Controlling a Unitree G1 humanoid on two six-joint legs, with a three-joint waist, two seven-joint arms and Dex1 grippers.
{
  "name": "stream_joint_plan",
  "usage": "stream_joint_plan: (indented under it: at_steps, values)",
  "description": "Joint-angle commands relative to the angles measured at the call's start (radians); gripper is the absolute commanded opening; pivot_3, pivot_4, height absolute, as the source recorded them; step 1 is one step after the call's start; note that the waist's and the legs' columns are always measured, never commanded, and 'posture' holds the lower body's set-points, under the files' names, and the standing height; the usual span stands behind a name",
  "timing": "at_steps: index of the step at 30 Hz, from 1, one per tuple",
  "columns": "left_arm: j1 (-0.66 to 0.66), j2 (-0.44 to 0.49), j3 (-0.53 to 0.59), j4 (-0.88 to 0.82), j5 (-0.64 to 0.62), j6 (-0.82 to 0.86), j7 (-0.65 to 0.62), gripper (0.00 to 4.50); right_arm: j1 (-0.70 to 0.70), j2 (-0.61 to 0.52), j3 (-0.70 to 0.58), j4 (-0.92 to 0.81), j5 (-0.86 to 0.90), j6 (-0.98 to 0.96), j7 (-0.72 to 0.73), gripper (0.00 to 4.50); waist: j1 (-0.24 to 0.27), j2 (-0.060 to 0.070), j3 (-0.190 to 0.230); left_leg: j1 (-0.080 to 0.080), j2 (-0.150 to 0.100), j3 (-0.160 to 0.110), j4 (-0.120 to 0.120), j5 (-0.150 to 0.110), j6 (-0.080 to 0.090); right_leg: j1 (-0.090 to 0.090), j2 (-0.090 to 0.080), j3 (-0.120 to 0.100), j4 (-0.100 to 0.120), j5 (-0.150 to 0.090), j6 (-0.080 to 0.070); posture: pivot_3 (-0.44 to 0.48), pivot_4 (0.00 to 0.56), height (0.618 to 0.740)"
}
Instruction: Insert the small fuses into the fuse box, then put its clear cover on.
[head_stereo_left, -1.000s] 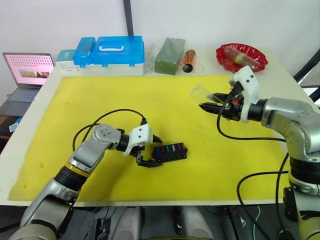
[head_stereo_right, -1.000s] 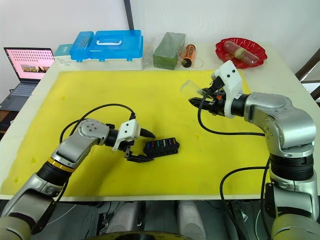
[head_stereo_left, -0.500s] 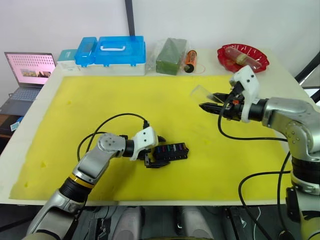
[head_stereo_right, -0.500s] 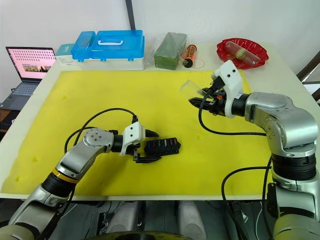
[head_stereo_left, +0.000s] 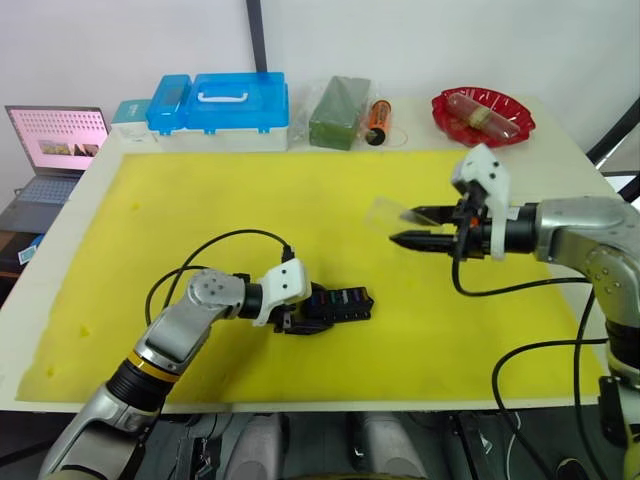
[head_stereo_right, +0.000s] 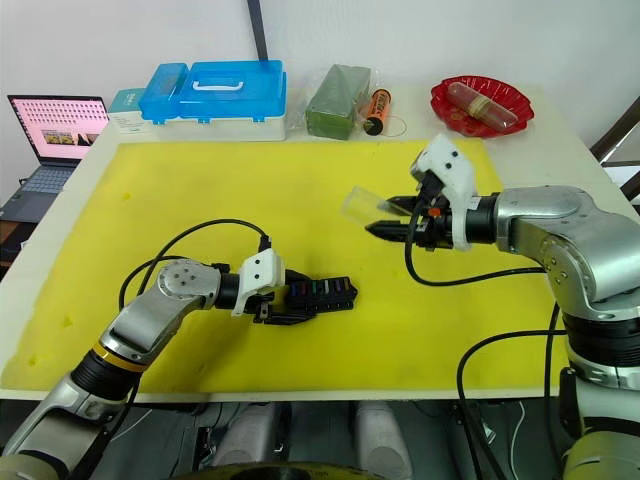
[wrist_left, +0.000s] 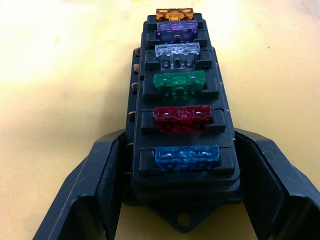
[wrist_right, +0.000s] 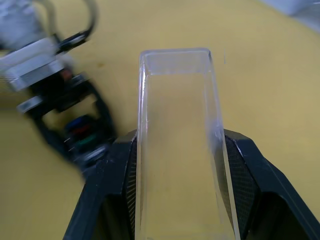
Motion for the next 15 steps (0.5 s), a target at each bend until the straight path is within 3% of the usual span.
stream_joint_plan:
  at_steps: [1,9,15]
  values:
    - [-0.03,-0.002,0.029,0.051,-0.025,-0.055,-0.05,2.76,-0.03,-0.028,0.109,-0.014,-0.017,-0.049,0.077,1.9,-0.001,0.0,0.0,0.0,0.0,0.0,0.0,0.0,0.0,0.0,0.0,0.0,0.0,0.0,0.0,0.0,0.15,0.74]
    - [-0.123,-0.025,0.017,0.244,0.007,-0.176,-0.129,2.76,-0.094,-0.009,0.323,0.058,-0.14,-0.164,0.167,1.9,0.001,0.0,0.0,0.0,0.0,0.0,0.0,0.0,0.0,0.0,0.0,0.0,-0.001,0.0,0.0,0.0,0.15,0.74]
    - [-0.151,-0.037,0.012,0.32,0.034,-0.231,-0.149,2.76,-0.144,0.071,0.378,0.074,-0.163,-0.151,0.153,1.9,0.001,0.0,0.0,0.0,0.0,0.0,0.001,0.0,0.0,0.0,0.0,0.0,0.0,0.0,0.0,0.0,0.15,0.74]
